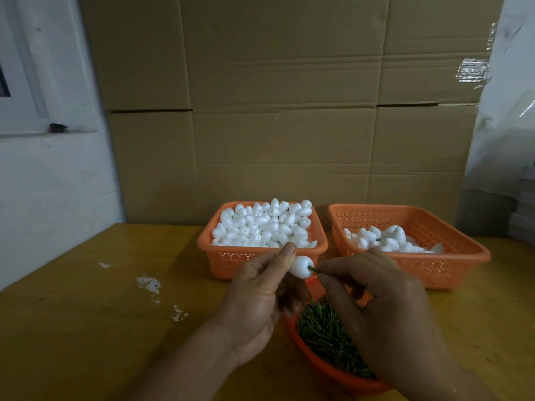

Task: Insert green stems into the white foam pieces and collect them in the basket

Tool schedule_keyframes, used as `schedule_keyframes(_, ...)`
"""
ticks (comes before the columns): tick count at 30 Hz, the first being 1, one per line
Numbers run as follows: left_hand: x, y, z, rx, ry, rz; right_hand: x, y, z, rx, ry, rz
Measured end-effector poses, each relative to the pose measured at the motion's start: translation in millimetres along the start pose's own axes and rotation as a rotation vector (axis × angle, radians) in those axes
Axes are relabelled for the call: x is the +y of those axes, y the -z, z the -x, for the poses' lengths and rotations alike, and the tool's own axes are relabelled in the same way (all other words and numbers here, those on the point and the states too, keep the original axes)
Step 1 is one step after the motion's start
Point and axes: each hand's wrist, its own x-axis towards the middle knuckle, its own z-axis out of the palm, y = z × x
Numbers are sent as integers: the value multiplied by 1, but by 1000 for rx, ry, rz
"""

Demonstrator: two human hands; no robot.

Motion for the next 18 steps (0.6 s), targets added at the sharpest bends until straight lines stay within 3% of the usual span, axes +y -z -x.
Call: schedule_keyframes(18,-2,-3,1,30,-87,-26,-2,-3,1,18,26,39)
